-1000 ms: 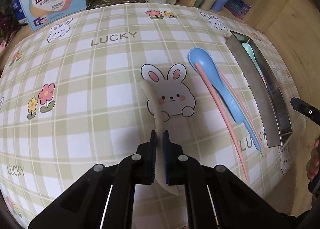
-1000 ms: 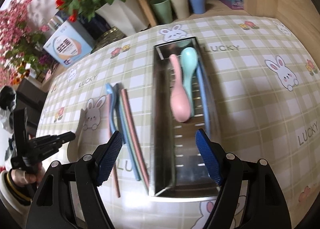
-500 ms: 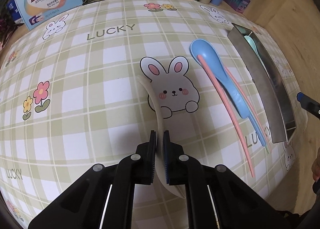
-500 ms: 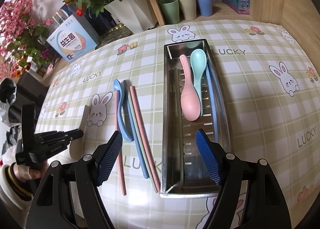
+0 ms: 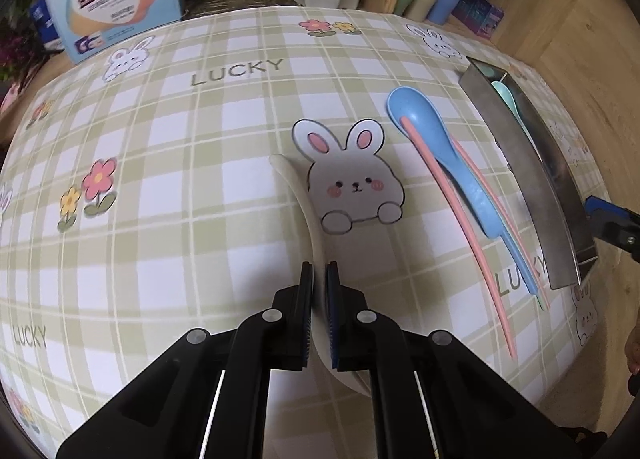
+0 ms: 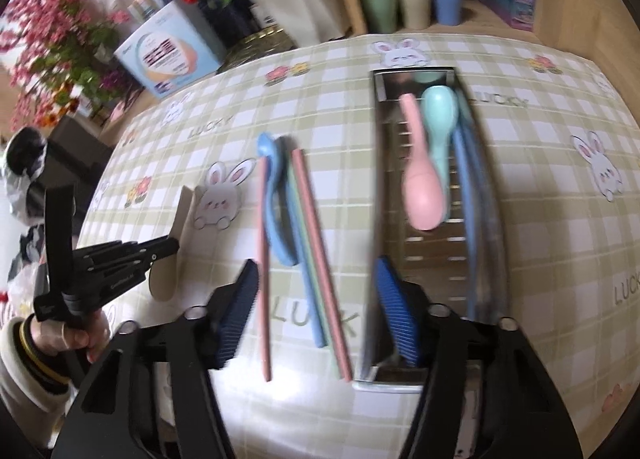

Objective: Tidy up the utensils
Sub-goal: 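Grasp a pink chopstick with the right gripper while the left gripper holds the beige spoon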

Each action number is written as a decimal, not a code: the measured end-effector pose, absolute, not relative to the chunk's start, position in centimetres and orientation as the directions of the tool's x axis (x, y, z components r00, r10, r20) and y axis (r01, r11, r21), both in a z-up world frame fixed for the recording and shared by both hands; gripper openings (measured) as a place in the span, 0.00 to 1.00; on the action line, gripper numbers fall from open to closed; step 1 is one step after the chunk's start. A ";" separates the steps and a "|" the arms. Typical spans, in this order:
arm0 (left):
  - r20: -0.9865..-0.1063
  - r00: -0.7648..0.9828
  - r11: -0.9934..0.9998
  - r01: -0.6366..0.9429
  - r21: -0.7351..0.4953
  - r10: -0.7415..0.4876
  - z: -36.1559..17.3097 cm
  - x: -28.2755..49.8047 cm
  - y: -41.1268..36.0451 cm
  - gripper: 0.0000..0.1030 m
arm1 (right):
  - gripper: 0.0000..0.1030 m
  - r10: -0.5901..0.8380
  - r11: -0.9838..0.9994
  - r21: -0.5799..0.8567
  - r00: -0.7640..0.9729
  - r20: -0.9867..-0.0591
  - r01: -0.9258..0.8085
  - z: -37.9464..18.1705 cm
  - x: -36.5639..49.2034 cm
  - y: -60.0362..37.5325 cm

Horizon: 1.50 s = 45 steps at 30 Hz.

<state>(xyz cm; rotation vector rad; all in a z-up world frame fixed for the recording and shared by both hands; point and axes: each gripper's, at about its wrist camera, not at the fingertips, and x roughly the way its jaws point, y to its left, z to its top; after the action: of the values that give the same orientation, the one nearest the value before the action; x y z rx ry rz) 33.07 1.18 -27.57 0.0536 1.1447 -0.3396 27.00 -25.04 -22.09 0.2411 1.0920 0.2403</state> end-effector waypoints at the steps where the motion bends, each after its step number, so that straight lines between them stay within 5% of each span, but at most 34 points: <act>1: -0.899 0.367 0.948 0.287 -0.137 -0.241 -27.6 32.7 1.6 0.07 | 0.42 0.315 0.947 0.308 0.436 -0.843 -0.089 -22.1 27.0 -24.6; 3: -0.901 0.358 0.950 0.276 -0.149 -0.246 -27.9 32.2 2.2 0.07 | 0.29 0.340 0.940 0.314 0.420 -0.841 -0.132 -22.4 27.1 -23.2; 8: -0.898 0.363 0.955 0.243 -0.168 -0.250 -28.0 31.0 4.0 0.07 | 0.23 0.376 0.923 0.311 0.364 -0.852 -0.224 -23.7 27.3 -19.7; 28: -0.880 0.392 0.958 0.203 -0.201 -0.267 -28.3 29.9 5.5 0.07 | 0.11 0.201 0.967 0.121 0.377 -0.904 -0.226 -28.2 30.6 -16.0; 45: -0.871 0.419 0.962 0.198 -0.188 -0.256 -28.7 29.7 5.1 0.10 | 0.07 0.236 0.961 0.148 0.413 -0.880 -0.235 -28.4 29.6 -16.6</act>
<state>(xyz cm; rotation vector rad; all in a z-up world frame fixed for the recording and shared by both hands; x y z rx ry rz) 29.73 5.09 -28.73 -0.0592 1.1026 -0.2847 29.58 -16.63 -28.45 0.0014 1.1064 0.2963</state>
